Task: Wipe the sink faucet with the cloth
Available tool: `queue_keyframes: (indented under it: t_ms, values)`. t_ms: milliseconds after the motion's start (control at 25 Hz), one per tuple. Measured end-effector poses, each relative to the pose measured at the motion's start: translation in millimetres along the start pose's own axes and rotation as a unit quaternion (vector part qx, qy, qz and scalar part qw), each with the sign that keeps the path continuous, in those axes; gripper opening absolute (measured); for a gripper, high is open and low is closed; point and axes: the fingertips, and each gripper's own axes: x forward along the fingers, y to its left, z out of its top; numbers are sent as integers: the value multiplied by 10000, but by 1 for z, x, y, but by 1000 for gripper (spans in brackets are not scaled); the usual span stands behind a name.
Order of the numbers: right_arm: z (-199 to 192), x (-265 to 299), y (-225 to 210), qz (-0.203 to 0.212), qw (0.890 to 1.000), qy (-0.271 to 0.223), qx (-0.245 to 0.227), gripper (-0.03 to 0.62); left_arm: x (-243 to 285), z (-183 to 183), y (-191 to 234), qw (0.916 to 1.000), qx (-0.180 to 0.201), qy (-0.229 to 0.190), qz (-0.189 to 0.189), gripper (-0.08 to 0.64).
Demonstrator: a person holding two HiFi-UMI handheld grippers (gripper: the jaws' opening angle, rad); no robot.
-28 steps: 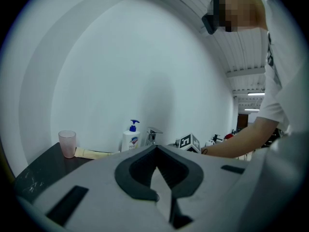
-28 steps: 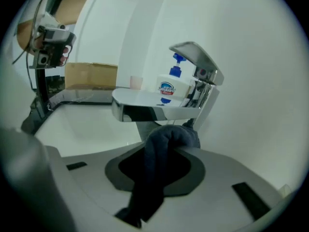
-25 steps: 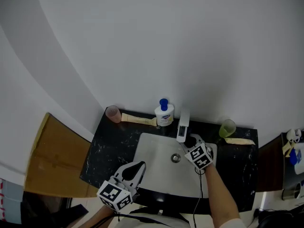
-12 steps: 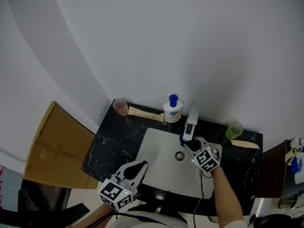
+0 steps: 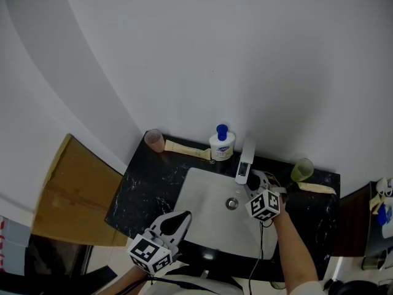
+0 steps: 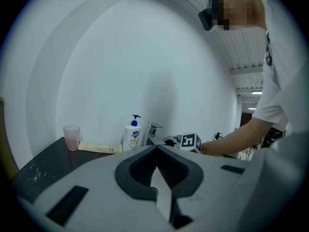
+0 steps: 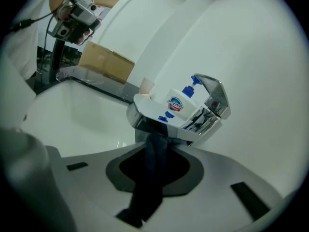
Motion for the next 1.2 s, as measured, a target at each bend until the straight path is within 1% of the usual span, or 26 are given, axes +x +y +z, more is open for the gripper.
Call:
queue_keyframes:
  t_ms: [160, 360, 520, 680, 920, 1080, 1200]
  values:
    - [9, -8, 9, -2, 9991, -266, 329, 77, 4, 1, -1, 10000, 11, 1, -31, 2]
    - [13, -33, 29, 96, 9954, -517, 799, 77, 5, 2, 0, 10000, 12, -19, -42, 2]
    - [11, -34, 30, 102, 9950, -525, 848, 77, 6, 2, 2, 10000, 6, -12, -48, 2]
    - [3, -14, 6, -83, 9953, -309, 917, 77, 7, 6, 1, 10000, 10, -41, -48, 2]
    - [-8, 5, -26, -341, 9958, 81, 850, 77, 3, 10, 3, 10000, 17, 17, 27, 2]
    - [-2, -1, -19, -272, 9946, -32, 1006, 77, 2, 10, 3, 10000, 2, -3, 4, 2]
    - [7, -15, 4, -49, 9943, -214, 1043, 77, 3, 7, 2, 10000, -2, -60, -55, 2]
